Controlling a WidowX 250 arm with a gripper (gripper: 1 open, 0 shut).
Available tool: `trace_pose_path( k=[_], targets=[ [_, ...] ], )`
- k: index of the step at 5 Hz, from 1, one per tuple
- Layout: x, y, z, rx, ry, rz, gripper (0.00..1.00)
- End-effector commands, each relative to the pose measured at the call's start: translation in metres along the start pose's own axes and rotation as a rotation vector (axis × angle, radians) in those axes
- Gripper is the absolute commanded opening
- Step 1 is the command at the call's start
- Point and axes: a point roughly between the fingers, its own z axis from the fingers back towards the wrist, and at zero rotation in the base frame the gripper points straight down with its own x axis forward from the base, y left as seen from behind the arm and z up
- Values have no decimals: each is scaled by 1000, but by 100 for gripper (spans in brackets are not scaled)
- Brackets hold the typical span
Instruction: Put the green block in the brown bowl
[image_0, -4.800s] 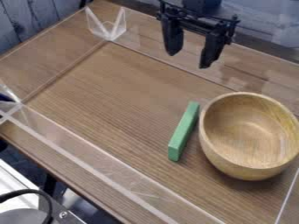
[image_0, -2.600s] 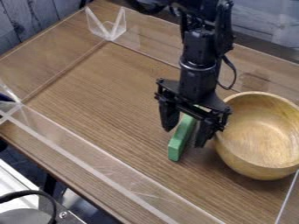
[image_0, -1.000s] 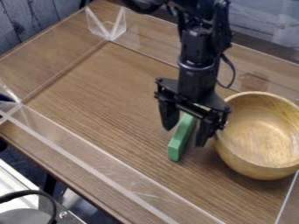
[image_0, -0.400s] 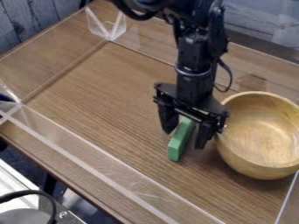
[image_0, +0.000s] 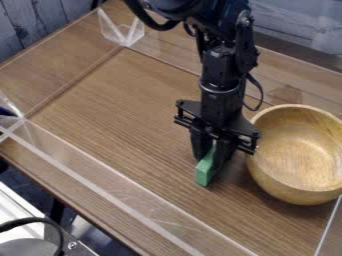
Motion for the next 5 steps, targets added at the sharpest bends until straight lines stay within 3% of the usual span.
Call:
trace_pose_path(
  k=[1, 5],
  targets=[
    [5, 2, 5, -7, -33, 6, 0],
    [4, 8, -4, -8, -26, 11, 0]
  ],
)
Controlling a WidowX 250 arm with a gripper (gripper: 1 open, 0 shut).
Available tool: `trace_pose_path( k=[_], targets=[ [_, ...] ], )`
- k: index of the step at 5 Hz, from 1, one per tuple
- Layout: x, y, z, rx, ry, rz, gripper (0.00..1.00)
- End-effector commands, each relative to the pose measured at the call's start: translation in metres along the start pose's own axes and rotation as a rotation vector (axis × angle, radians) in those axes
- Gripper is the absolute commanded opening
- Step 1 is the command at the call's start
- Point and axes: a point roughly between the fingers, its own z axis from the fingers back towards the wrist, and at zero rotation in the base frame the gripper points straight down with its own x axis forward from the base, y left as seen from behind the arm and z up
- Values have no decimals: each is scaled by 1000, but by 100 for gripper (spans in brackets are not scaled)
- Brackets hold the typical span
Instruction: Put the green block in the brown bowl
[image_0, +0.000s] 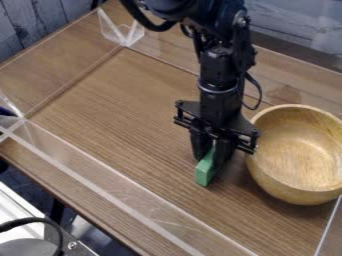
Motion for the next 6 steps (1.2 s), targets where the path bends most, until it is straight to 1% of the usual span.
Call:
trace_pose_path(
  k=[1, 3, 4, 5, 6],
  targets=[
    [1, 4, -3, 2, -5, -2, 0],
    [0, 7, -6, 3, 4, 0, 0],
    [0, 8, -5, 5, 8, 2, 100],
    [0, 6, 0, 2, 11, 2, 0],
    [0, 5, 8, 2, 7, -3, 0]
  ],
)
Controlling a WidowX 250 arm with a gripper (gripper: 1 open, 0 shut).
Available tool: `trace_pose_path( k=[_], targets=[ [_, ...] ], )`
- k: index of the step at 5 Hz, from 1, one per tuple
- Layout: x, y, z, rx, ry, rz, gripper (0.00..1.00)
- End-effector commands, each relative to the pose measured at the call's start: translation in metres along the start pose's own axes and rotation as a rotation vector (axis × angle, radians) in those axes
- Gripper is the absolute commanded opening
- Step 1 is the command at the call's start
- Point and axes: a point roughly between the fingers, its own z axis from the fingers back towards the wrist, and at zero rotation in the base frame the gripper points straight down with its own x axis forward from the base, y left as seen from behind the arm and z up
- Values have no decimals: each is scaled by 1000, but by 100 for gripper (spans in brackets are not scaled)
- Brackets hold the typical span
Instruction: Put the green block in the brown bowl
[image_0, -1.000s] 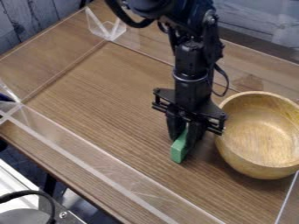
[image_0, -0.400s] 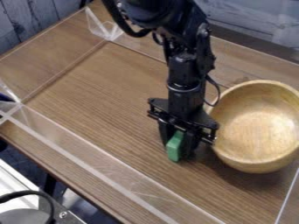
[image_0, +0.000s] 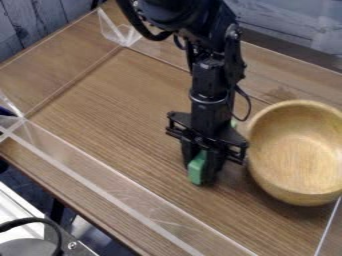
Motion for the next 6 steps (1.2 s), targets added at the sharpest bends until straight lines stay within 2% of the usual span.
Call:
trace_pose_path(
  k=[1, 4, 5, 6],
  targets=[
    [12, -3, 18, -3, -74, -7, 0],
    [14, -7, 18, -4, -63, -12, 0],
    [14, -8, 20, -2, -58, -14, 100],
    [15, -8, 19, -4, -57, -11, 0]
  ],
)
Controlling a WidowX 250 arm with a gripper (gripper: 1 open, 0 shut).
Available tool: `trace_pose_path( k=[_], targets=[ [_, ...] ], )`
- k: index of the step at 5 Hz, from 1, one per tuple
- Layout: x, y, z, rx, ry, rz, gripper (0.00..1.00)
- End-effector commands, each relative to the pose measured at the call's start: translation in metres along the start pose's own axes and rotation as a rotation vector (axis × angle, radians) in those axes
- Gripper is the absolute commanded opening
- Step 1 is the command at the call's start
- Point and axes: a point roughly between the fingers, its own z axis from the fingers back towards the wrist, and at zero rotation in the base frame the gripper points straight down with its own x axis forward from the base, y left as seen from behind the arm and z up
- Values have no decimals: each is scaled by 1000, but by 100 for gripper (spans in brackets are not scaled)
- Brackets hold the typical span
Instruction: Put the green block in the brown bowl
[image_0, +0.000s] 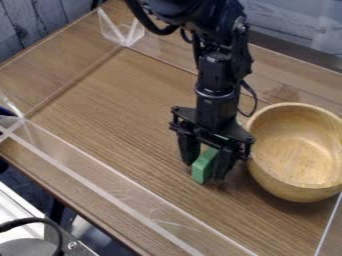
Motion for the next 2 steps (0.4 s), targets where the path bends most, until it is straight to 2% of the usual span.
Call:
trace_pose_path(
  k=[1, 2],
  targets=[
    [11, -3, 15, -5, -56, -5, 0],
    [11, -5, 25, -8, -66, -5, 0]
  ],
)
